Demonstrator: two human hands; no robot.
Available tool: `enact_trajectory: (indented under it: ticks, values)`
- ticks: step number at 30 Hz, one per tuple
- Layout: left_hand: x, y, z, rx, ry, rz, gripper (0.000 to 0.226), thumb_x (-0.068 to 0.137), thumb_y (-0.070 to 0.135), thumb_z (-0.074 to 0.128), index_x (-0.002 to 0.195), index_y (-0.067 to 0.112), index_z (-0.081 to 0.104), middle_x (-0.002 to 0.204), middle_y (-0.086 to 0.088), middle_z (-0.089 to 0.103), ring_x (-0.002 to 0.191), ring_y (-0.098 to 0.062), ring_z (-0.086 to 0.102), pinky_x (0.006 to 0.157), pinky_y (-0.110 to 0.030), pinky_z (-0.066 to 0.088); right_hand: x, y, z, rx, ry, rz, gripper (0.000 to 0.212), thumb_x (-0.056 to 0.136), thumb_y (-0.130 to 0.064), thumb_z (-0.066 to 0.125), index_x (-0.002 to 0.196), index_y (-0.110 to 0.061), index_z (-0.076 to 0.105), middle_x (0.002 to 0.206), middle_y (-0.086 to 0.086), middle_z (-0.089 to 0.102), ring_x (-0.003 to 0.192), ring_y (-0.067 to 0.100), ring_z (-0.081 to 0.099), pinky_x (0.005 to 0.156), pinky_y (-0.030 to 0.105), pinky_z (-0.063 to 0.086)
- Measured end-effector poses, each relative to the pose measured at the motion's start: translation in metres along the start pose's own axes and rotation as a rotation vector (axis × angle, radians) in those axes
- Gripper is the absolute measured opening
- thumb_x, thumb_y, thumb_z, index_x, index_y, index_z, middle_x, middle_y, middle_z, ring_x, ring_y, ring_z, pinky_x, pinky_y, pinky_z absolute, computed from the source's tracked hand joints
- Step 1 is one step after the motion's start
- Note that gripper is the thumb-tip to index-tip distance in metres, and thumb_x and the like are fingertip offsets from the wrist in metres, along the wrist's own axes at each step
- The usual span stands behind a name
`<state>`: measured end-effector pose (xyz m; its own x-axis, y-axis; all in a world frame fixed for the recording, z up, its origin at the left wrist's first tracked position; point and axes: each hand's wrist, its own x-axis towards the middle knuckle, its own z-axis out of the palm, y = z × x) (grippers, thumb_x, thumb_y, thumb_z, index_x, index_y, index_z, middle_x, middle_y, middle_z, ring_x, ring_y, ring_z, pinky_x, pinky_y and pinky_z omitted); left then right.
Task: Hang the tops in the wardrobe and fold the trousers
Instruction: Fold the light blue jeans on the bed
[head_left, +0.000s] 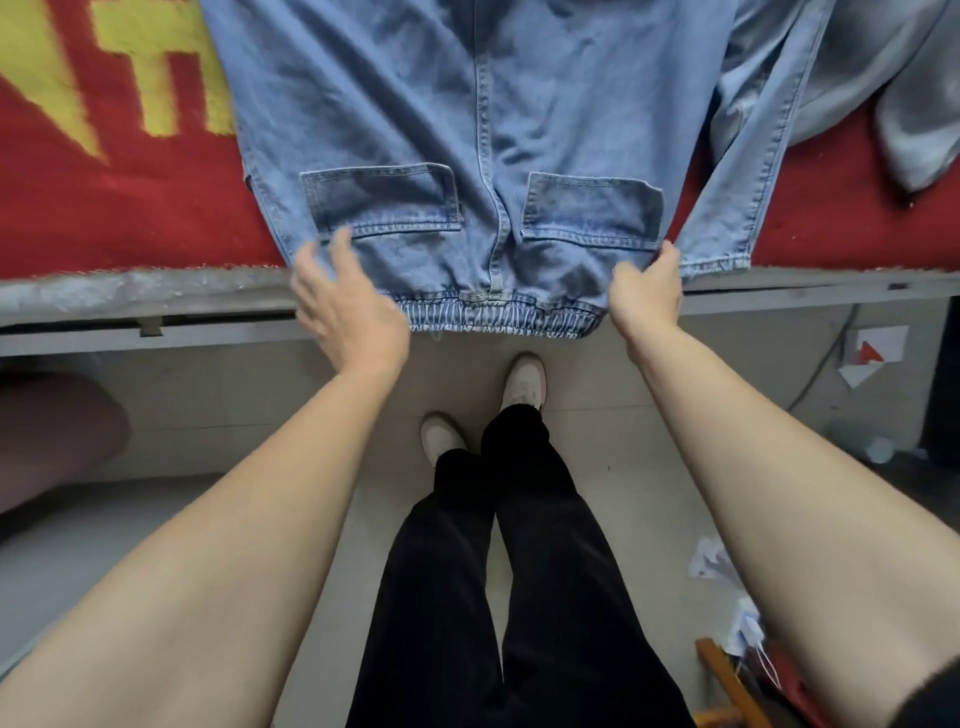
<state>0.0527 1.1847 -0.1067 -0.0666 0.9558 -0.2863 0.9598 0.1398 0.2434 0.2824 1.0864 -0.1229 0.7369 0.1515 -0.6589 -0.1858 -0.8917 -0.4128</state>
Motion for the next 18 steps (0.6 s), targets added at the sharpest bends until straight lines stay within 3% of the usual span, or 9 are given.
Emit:
enact_trajectory:
  ticks: [3,6,8,11,15,18]
  values:
    - [-0.012,0.020,0.018,-0.007,-0.130,0.515,0.056,0.076,-0.004,0.055,0.131,0.010,0.054,0.140,-0.021,0.043,0.127,-0.040,0.041,0.102,-0.051,0.040,0.016,-0.019,-0.008,0.021,0.102,-0.131,0.054,0.097,-0.030,0.047,0.148,-0.015,0.038,0.147,0.006,0.047,0.133,0.024,0.045,0.112,0.036,0.035]
    - [-0.022,0.051,0.036,0.002,-0.372,0.717,0.056,0.086,0.009,0.054,0.141,0.014,0.048,0.150,-0.017,0.038,0.135,-0.037,0.037,0.100,-0.053,0.042,0.041,-0.034,-0.019,-0.033,0.099,-0.223,0.054,0.098,-0.039,0.051,0.147,-0.016,0.040,0.141,0.003,0.052,0.129,0.018,0.049,0.107,0.028,0.035]
    - [-0.028,0.068,0.048,0.140,-0.557,0.657,0.059,0.096,0.037,0.045,0.151,0.023,0.033,0.161,-0.012,0.018,0.147,-0.033,0.017,0.112,-0.054,0.028,0.058,-0.038,-0.025,-0.130,0.053,-0.270,0.045,0.097,-0.040,0.053,0.137,-0.019,0.052,0.129,0.001,0.063,0.120,0.020,0.057,0.097,0.029,0.041]
    - [-0.037,0.087,0.062,0.398,-0.674,0.554,0.091,0.085,0.078,0.031,0.156,0.024,0.012,0.163,-0.013,-0.008,0.149,-0.035,-0.011,0.116,-0.062,0.007,0.072,-0.042,-0.032,-0.202,-0.026,-0.251,0.035,0.092,-0.038,0.056,0.123,-0.021,0.063,0.117,0.000,0.069,0.109,0.023,0.062,0.086,0.029,0.045]
    - [-0.064,0.113,0.069,0.416,-0.512,0.397,0.113,0.072,0.092,0.021,0.153,0.013,0.024,0.162,-0.020,-0.002,0.148,-0.040,-0.007,0.113,-0.066,0.004,0.082,-0.054,-0.037,-0.019,-0.126,-0.175,0.051,0.075,-0.035,0.058,0.126,-0.027,0.060,0.113,-0.010,0.069,0.102,0.014,0.065,0.094,0.039,0.054]
    - [-0.081,0.140,0.076,0.352,-0.346,0.323,0.116,0.069,0.090,0.038,0.145,0.003,0.028,0.159,-0.024,-0.001,0.148,-0.038,-0.006,0.114,-0.066,0.003,0.094,-0.068,-0.040,0.066,-0.169,-0.217,0.046,0.082,-0.038,0.058,0.125,-0.025,0.062,0.113,-0.010,0.069,0.102,0.011,0.066,0.095,0.039,0.055]
